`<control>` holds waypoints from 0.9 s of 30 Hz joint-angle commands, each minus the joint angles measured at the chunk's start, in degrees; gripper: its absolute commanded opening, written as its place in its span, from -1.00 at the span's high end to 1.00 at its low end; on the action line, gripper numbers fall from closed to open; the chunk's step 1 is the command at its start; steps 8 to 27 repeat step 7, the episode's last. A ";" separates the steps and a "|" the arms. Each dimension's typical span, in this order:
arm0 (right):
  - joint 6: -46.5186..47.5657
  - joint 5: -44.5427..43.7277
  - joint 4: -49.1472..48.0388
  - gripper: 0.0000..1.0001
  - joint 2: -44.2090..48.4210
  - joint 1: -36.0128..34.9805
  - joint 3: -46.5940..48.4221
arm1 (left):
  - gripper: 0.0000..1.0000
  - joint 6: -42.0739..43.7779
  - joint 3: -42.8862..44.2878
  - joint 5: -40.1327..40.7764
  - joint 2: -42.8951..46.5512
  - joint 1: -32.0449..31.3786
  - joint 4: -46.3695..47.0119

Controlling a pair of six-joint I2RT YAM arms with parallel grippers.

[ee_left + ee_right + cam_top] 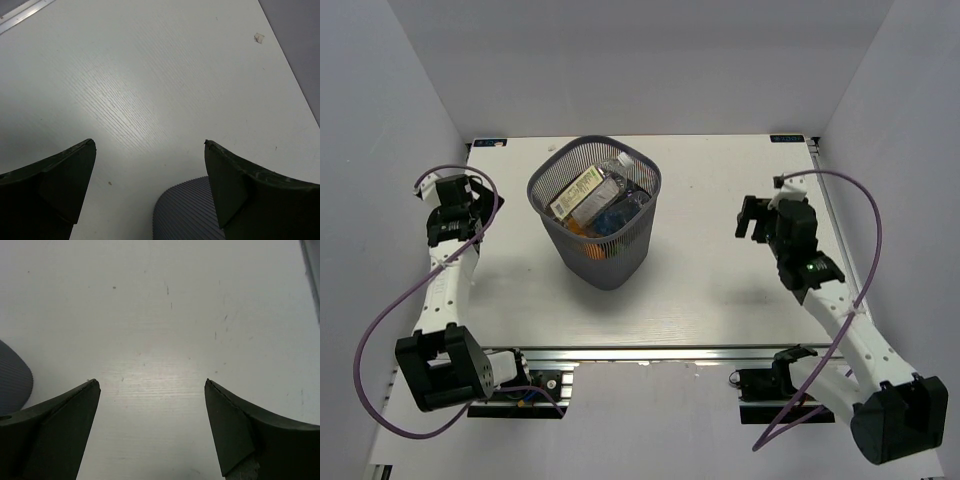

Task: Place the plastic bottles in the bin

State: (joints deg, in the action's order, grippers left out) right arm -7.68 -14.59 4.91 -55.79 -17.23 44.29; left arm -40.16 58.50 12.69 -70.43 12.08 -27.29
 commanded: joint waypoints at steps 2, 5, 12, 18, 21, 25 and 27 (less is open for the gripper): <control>-6.64 0.79 -8.60 -0.79 6.30 0.10 -3.33 | -0.96 -0.44 -1.37 -3.63 -0.23 0.14 5.57; -6.56 -1.93 -9.56 -0.79 8.15 0.10 -5.79 | -0.97 -0.27 -1.28 -3.37 -0.49 0.14 5.67; -6.64 -2.46 -10.35 -0.79 8.85 0.10 -6.41 | -0.96 -0.09 -1.28 -2.67 -0.84 0.14 5.40; -6.64 -2.46 -10.35 -0.79 8.85 0.10 -6.41 | -0.96 -0.09 -1.28 -2.67 -0.84 0.14 5.40; -6.64 -2.46 -10.35 -0.79 8.85 0.10 -6.41 | -0.96 -0.09 -1.28 -2.67 -0.84 0.14 5.40; -6.64 -2.46 -10.35 -0.79 8.85 0.10 -6.41 | -0.96 -0.09 -1.28 -2.67 -0.84 0.14 5.40; -6.64 -2.46 -10.35 -0.79 8.85 0.10 -6.41 | -0.96 -0.09 -1.28 -2.67 -0.84 0.14 5.40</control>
